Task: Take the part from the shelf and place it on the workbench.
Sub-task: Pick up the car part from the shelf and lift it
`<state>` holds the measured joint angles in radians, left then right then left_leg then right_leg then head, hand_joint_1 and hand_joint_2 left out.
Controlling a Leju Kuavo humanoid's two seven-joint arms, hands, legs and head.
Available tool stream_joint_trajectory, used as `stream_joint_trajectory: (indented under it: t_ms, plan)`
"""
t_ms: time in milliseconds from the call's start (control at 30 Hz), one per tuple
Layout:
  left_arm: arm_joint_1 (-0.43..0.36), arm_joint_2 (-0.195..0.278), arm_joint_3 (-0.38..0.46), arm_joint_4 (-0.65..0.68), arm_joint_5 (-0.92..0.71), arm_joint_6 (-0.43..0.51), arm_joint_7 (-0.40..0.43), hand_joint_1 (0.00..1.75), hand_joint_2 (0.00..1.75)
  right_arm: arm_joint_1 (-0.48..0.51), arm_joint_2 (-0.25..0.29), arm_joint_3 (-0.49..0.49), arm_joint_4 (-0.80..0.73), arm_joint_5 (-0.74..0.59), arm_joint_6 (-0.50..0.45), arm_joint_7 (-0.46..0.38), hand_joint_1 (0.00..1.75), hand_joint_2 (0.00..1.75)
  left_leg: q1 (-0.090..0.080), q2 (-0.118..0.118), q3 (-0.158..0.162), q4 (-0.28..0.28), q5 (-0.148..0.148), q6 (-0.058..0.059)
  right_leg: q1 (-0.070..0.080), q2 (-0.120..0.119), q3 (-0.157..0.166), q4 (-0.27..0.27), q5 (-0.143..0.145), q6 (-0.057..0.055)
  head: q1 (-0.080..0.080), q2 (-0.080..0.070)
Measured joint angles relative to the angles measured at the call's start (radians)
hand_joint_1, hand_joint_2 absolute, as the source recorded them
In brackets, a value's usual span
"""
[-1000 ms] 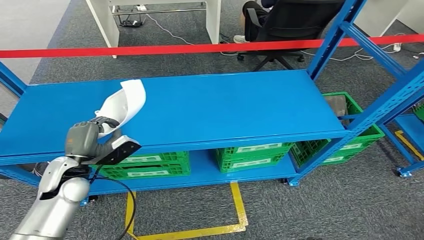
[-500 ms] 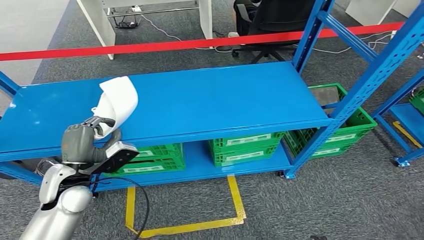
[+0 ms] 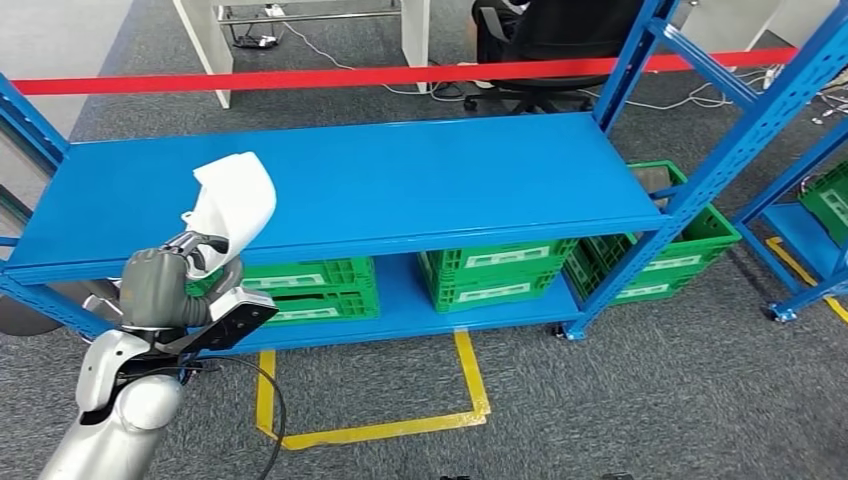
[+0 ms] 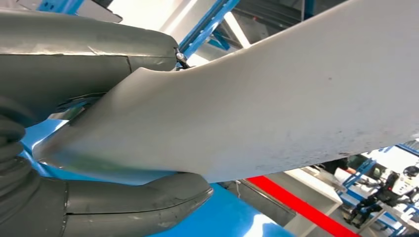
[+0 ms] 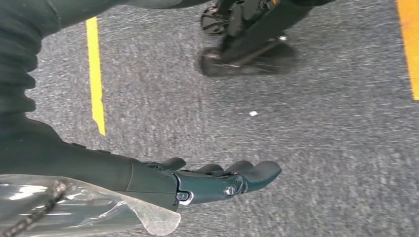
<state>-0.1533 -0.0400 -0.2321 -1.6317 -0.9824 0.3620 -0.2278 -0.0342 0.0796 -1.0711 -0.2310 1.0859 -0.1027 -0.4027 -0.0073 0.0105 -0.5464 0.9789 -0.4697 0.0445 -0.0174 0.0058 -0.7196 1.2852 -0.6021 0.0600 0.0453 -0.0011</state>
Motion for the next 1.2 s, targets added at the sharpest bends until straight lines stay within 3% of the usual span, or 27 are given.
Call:
stream_joint_trajectory:
  t_ms: [33,67,133,200,233,300,333,400,467,500,533,600,633,700,733,800,833,900,967,1000,1033,1067,1100,1133,1200]
  plan:
    - [0.003,0.0,-0.001,-0.003,-0.001,0.003,-0.001,1.75,1.75,0.0,0.0,0.0,0.0,0.004,0.008,0.0,0.0,1.75,-0.002,0.002,-0.015,0.004,0.009,0.0,0.001,0.0,0.013,0.017,0.015,-0.001,0.0,0.0]
    - [0.008,0.0,-0.003,-0.007,-0.003,0.008,-0.003,1.75,1.75,0.0,-0.001,0.0,0.0,0.008,0.015,0.0,0.0,1.75,-0.004,0.002,-0.029,0.007,0.016,0.0,0.002,0.0,0.043,-0.001,0.043,-0.004,0.0,0.0]
    - [0.02,0.0,-0.007,-0.025,-0.013,0.024,-0.007,1.75,1.75,0.0,-0.002,0.001,0.0,0.014,0.031,0.0,0.0,1.75,-0.008,0.003,-0.05,0.017,0.029,-0.003,0.008,-0.001,0.151,-0.13,0.079,-0.016,0.0,0.0]
    - [0.031,0.001,-0.011,-0.048,-0.027,0.048,-0.012,1.75,1.75,-0.002,-0.004,0.004,0.0,0.025,0.051,-0.002,0.0,1.75,-0.011,0.005,-0.063,0.023,0.044,-0.01,0.013,-0.002,0.248,-0.271,0.062,-0.025,-0.001,0.0]
    - [0.035,0.001,-0.013,-0.057,-0.031,0.058,-0.013,1.75,1.75,-0.003,-0.005,0.006,0.0,0.031,0.061,-0.005,0.0,1.75,-0.012,0.005,-0.068,0.025,0.052,-0.014,0.015,-0.002,0.27,-0.308,0.05,-0.027,-0.001,0.0]
    - [0.044,0.003,-0.016,-0.068,-0.034,0.069,-0.015,1.75,1.75,-0.001,-0.007,0.011,0.001,0.045,0.078,-0.01,0.0,1.75,-0.011,0.003,-0.076,0.028,0.06,-0.024,0.013,-0.003,0.262,-0.324,0.055,-0.035,-0.001,0.0]
    - [0.05,0.004,-0.017,-0.07,-0.034,0.072,-0.015,1.75,1.75,0.001,-0.008,0.014,0.002,0.052,0.085,-0.012,0.0,1.75,-0.01,0.0,-0.083,0.039,0.043,-0.03,0.011,-0.005,0.254,-0.326,0.063,-0.043,-0.002,0.0]
    - [0.06,0.009,-0.017,-0.074,-0.034,0.075,-0.015,1.75,1.75,0.003,-0.01,0.022,0.003,0.065,0.1,-0.017,0.0,1.75,-0.005,-0.006,-0.106,0.114,-0.041,-0.043,0.006,-0.01,0.237,-0.328,0.084,-0.058,-0.005,0.0]
    - [0.072,0.012,-0.017,-0.077,-0.034,0.08,-0.016,1.75,1.75,0.003,-0.011,0.029,0.004,0.073,0.118,-0.02,0.0,1.75,0.004,-0.006,-0.132,0.238,-0.126,-0.054,0.006,-0.01,0.211,-0.324,0.104,-0.063,-0.009,0.0]
    - [0.079,0.014,-0.017,-0.078,-0.035,0.083,-0.017,1.75,1.75,0.003,-0.011,0.032,0.004,0.077,0.128,-0.021,0.0,1.75,0.009,-0.006,-0.134,0.287,-0.137,-0.058,0.006,-0.01,0.195,-0.32,0.114,-0.061,-0.009,0.0]
    - [0.086,0.015,-0.017,-0.08,-0.036,0.087,-0.019,1.75,1.75,0.003,-0.011,0.034,0.005,0.08,0.138,-0.021,0.0,1.75,0.013,-0.006,-0.125,0.307,-0.124,-0.063,0.005,-0.01,0.179,-0.314,0.123,-0.059,-0.009,0.0]
    - [0.096,0.016,-0.017,-0.085,-0.039,0.091,-0.022,1.75,1.75,0.003,-0.011,0.038,0.007,0.085,0.153,-0.019,0.0,1.75,0.022,-0.006,-0.062,0.247,-0.064,-0.07,0.001,-0.01,0.143,-0.296,0.136,-0.051,-0.009,0.0]
    - [0.099,0.016,-0.017,-0.089,-0.042,0.093,-0.024,1.75,1.75,0.003,-0.011,0.04,0.008,0.088,0.157,-0.018,0.0,1.75,0.024,-0.007,-0.016,0.182,-0.054,-0.073,0.0,-0.01,0.127,-0.285,0.141,-0.046,-0.009,0.0]
    - [0.105,0.016,-0.019,-0.101,-0.053,0.096,-0.026,1.75,1.75,0.002,-0.011,0.045,0.009,0.093,0.162,-0.017,0.0,1.75,0.023,-0.011,0.057,0.063,-0.069,-0.065,0.0,-0.008,0.105,-0.268,0.152,-0.033,-0.009,0.0]
    - [0.107,0.016,-0.02,-0.106,-0.059,0.099,-0.027,1.75,1.75,0.001,-0.011,0.048,0.009,0.096,0.164,-0.017,0.0,1.75,0.02,-0.013,0.069,0.036,-0.083,-0.057,0.0,-0.007,0.099,-0.266,0.159,-0.027,-0.009,0.0]
    - [0.114,0.017,-0.023,-0.115,-0.07,0.102,-0.027,1.75,1.75,0.002,-0.011,0.051,0.01,0.098,0.168,-0.018,0.0,1.75,0.017,-0.012,0.058,0.028,-0.076,-0.036,-0.002,-0.006,0.092,-0.265,0.171,-0.013,-0.009,0.0]
    - [0.117,0.017,-0.026,-0.12,-0.074,0.103,-0.027,1.75,1.75,0.002,-0.011,0.052,0.01,0.1,0.169,-0.018,0.0,1.75,0.017,-0.01,0.048,0.029,-0.067,-0.026,-0.004,-0.006,0.084,-0.259,0.159,-0.007,-0.008,0.0]
    - [0.122,0.018,-0.035,-0.128,-0.083,0.104,-0.028,1.75,1.75,0.003,-0.011,0.054,0.011,0.103,0.172,-0.018,0.0,1.75,0.017,-0.006,0.023,0.027,-0.043,-0.009,-0.006,-0.006,0.06,-0.196,0.08,0.0,-0.005,0.0]
    - [0.127,0.018,-0.047,-0.134,-0.093,0.108,-0.031,1.75,1.75,0.001,-0.012,0.058,0.012,0.109,0.174,-0.018,0.0,1.75,0.012,-0.005,-0.006,0.028,-0.02,-0.001,-0.005,-0.007,0.032,-0.073,-0.015,0.002,-0.003,0.0]
    - [0.129,0.018,-0.053,-0.136,-0.097,0.11,-0.032,1.75,1.75,0.0,-0.013,0.059,0.012,0.111,0.174,-0.018,0.0,1.75,0.008,-0.004,-0.022,0.029,-0.008,0.0,-0.003,-0.007,0.026,-0.016,-0.033,0.002,-0.003,0.0]
    - [0.131,0.018,-0.059,-0.136,-0.101,0.111,-0.033,1.75,1.75,-0.001,-0.014,0.06,0.012,0.113,0.174,-0.017,0.0,1.75,0.004,-0.004,-0.038,0.03,0.004,0.002,-0.001,-0.007,0.031,0.018,-0.026,-0.001,-0.003,0.0]
    - [0.133,0.019,-0.065,-0.137,-0.103,0.112,-0.033,1.75,1.75,-0.001,-0.015,0.061,0.012,0.115,0.174,-0.017,0.0,1.75,0.0,-0.004,-0.054,0.031,0.017,0.003,0.001,-0.007,0.052,0.021,0.001,-0.006,-0.003,0.0]
    - [0.133,0.019,-0.069,-0.138,-0.105,0.113,-0.033,1.75,1.75,-0.001,-0.017,0.062,0.012,0.116,0.174,-0.016,0.0,1.75,-0.004,-0.004,-0.069,0.031,0.028,0.003,0.005,-0.006,0.09,-0.014,0.033,-0.014,-0.003,0.0]
    - [0.134,0.019,-0.073,-0.139,-0.106,0.115,-0.033,1.75,1.75,-0.002,-0.019,0.064,0.012,0.116,0.173,-0.016,0.0,1.75,-0.007,-0.004,-0.08,0.032,0.039,0.003,0.01,-0.006,0.145,-0.079,0.053,-0.025,-0.003,0.0]
    - [0.134,0.02,-0.079,-0.146,-0.106,0.12,-0.033,1.75,1.75,-0.007,-0.023,0.066,0.012,0.117,0.17,-0.018,0.0,1.75,-0.012,-0.003,-0.092,0.034,0.059,-0.001,0.022,-0.007,0.267,-0.246,0.04,-0.043,-0.003,0.0]
